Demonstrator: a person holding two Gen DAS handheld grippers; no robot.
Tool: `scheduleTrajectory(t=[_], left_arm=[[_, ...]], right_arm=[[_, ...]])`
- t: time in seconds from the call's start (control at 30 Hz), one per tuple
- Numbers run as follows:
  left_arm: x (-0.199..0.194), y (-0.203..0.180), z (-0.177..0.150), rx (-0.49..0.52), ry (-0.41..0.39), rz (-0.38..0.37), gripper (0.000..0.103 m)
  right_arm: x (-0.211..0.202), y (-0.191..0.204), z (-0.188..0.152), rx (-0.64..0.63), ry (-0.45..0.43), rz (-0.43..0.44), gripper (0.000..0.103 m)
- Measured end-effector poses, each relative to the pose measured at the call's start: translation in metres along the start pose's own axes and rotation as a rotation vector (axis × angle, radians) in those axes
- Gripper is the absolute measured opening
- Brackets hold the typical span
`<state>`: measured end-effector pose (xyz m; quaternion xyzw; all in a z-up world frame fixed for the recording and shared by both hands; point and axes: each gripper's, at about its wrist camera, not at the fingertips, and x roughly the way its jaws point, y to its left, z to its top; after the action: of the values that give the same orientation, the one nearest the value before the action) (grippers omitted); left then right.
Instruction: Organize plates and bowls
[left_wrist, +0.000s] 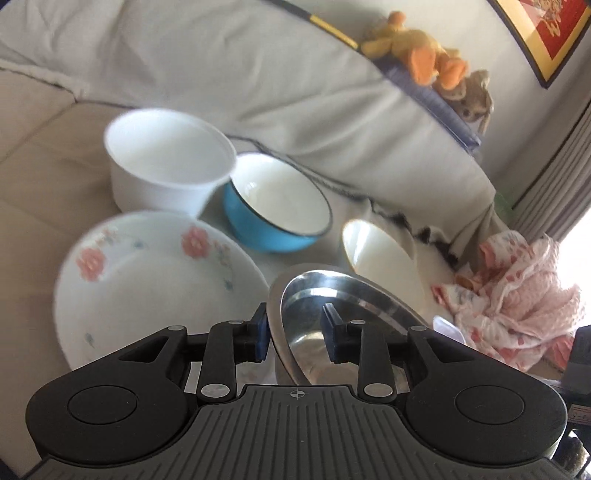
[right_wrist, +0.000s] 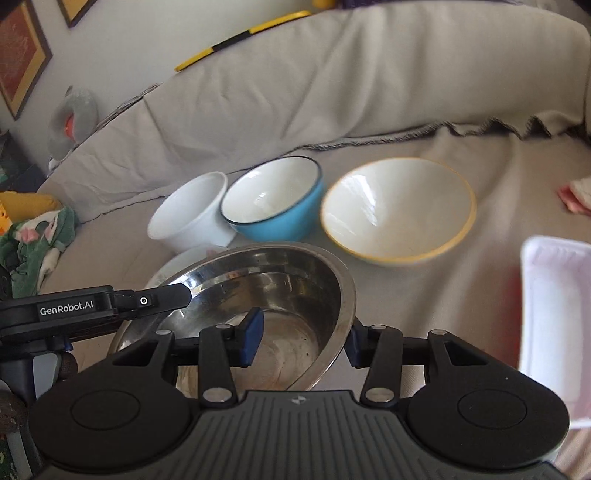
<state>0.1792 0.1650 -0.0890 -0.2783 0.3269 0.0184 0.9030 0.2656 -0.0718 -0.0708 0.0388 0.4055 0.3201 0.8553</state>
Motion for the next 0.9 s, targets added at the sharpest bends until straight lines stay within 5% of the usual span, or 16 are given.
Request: scheduleTrajectory(t=[0.2,0.37,0.57,0.73,0.9], left_arm=[[-0.008,0.077,0.023,-0.110,-0.040,0.133,0.030],[0.000,0.112,0.026,-0.131,-0.024,0.157,0.030],[0.001,0.125,0.026,-0.161,-0.041,0.103,0.029],[-0.013,0.119,0.029,-0.038,-0.109,0.212,0.030],[-0.010,0.137,0.030,-0.113,-0.088,0.131,0.033]], right_arm=[[0.073,0.066,0.014,-0.137,0.096,0.058,0.046],[0.114,0.095,0.007,-0.181,0.171,0.025,0.046],[0.123,0.098,0.000,-0.192,0.182,-0.005,0.047],[0.104,0.099,0.005,-0.240,0.022,-0.067,0.064],[0.127,0.070,0.009,-0.092,0.095,-0.042,0.064]])
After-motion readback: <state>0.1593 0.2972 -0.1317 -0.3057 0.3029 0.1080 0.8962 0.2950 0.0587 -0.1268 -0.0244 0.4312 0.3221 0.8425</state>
